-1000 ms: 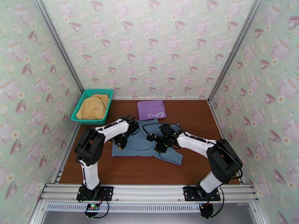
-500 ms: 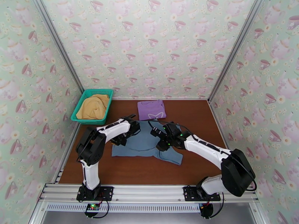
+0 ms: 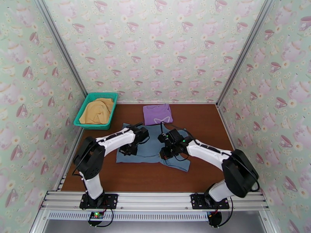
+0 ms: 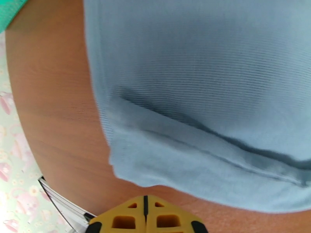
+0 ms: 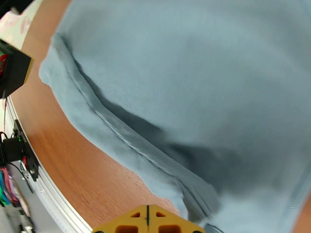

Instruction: Fold and stack the mixed laundry pile

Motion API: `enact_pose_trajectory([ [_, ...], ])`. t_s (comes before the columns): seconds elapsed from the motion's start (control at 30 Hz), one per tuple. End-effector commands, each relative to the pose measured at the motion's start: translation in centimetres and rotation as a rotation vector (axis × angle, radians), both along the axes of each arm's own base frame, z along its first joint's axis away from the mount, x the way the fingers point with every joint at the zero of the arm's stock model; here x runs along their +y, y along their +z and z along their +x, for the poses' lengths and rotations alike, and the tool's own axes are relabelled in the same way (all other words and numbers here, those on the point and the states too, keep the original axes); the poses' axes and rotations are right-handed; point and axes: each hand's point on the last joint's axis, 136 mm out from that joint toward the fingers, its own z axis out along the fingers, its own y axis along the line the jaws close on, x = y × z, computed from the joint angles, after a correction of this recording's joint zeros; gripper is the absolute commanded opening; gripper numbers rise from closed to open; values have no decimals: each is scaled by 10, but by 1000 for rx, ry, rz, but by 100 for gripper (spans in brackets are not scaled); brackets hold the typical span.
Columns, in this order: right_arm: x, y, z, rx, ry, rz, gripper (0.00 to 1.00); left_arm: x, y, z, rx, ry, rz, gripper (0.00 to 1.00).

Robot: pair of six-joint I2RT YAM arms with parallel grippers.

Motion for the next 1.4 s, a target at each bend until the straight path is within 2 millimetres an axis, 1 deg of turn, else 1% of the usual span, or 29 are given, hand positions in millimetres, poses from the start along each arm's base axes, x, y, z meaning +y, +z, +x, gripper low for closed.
enact_pose_trajectory([
  [0.0, -1, -15, -9, 88, -63, -4, 0, 4, -20, 5, 2, 74, 1, 0],
  [0.13, -19, -30, -6, 82, -100, -102, 0, 27, -29, 13, -3, 132, 104, 0],
  [0.2, -32, -37, 0, 84, -123, -161, 0, 40, -34, 14, 16, 142, 172, 0],
  [0.3, -44, -45, 0, 99, -113, -225, 0, 50, -42, 13, 43, 141, 252, 0],
  [0.37, -51, -48, -5, 116, -96, -261, 0, 54, -48, 11, 56, 141, 284, 0],
  [0.47, -62, -50, -12, 133, -82, -314, 0, 55, -52, 12, 59, 139, 306, 0],
  [0.57, -68, -50, -15, 135, -84, -331, 0, 54, -52, 13, 54, 138, 309, 0],
  [0.67, -70, -50, -19, 139, -83, -331, 0, 51, -40, 13, 30, 120, 317, 0],
  [0.77, -75, -46, -24, 139, -92, -332, 0, 46, -27, 10, -8, 117, 288, 0],
  [0.9, -78, -38, -31, 127, -100, -304, 0, 44, -19, 2, -35, 118, 255, 0],
  [0.97, -72, -25, -28, 93, -92, -259, 0, 46, -11, 4, -59, 115, 260, 0],
  [1.03, -66, -4, -17, 32, -81, -220, 0, 46, 6, 12, -96, 107, 263, 0],
  [1.07, -62, 11, -9, -5, -74, -197, 0, 46, 19, 20, -126, 100, 261, 2],
  [1.13, -57, 44, 9, -81, -58, -145, 4, 46, 48, 38, -182, 83, 259, 8],
  [1.17, -56, 62, 20, -126, -53, -116, 6, 45, 66, 50, -220, 75, 252, 19],
  [1.23, -53, 98, 39, -225, -24, -60, 13, 41, 97, 74, -287, 54, 214, 46],
  [1.27, -53, 117, 52, -290, -19, -35, 21, 37, 109, 86, -314, 45, 174, 62],
  [1.3, -55, 135, 66, -355, -22, -10, 27, 33, 117, 100, -334, 41, 112, 72],
  [1.33, -55, 151, 78, -417, -26, 20, 32, 29, 120, 111, -343, 35, 51, 76],
  [1.37, -57, 168, 92, -486, -40, 55, 39, 21, 120, 124, -348, 25, -39, 77],
])
